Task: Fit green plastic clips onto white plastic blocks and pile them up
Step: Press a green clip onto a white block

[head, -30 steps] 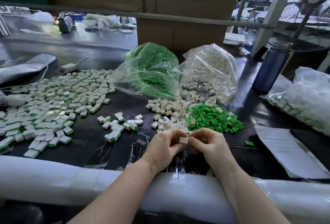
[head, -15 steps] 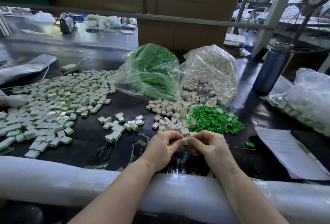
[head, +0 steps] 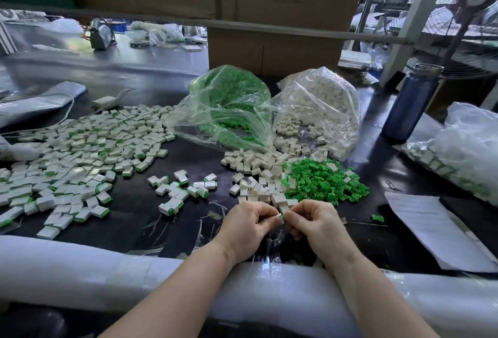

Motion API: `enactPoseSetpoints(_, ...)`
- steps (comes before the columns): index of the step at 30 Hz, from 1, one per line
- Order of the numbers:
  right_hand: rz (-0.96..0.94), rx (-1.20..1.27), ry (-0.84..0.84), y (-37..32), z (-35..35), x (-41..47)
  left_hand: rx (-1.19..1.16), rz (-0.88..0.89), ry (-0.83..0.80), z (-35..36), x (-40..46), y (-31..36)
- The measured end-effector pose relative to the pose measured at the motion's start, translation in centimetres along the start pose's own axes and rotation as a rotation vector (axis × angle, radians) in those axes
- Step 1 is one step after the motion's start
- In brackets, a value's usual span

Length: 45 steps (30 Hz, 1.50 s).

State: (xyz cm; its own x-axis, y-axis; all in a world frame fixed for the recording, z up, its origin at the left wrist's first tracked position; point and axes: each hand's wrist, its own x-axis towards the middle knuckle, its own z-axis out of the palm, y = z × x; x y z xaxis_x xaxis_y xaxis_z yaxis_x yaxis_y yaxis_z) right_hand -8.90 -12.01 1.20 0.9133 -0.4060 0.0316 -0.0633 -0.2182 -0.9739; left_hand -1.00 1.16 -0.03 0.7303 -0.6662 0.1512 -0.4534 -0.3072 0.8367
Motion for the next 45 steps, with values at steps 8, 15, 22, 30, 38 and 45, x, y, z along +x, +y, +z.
enactPoseSetpoints(8, -0.002, -0.023, -0.040, -0.03, -0.06, -0.12, 0.049, 0.013, -0.039, -0.01, 0.02, 0.18)
enactPoseSetpoints(15, -0.033, 0.078, 0.021, 0.17, 0.11, 0.08, -0.014, 0.022, 0.005, 0.21, -0.01, 0.47)
enactPoseSetpoints(22, -0.070, 0.137, 0.036, 0.27, -0.08, 0.03, -0.064, 0.000, 0.003, 0.26, -0.13, 0.77)
enactPoseSetpoints(30, -0.108, 0.157, -0.041, 0.19, -0.04, -0.17, -0.149, -0.040, 0.011, 0.05, 0.01, 0.84)
enactPoseSetpoints(38, -0.063, 0.075, -0.114, 0.46, 0.26, 0.08, -0.205, 0.033, 0.002, -0.11, 0.00, 0.96)
enactPoseSetpoints(45, -0.084, 0.154, -0.228, 0.51, 0.12, 0.08, -0.161, 0.066, -0.033, 0.06, -0.10, 0.85)
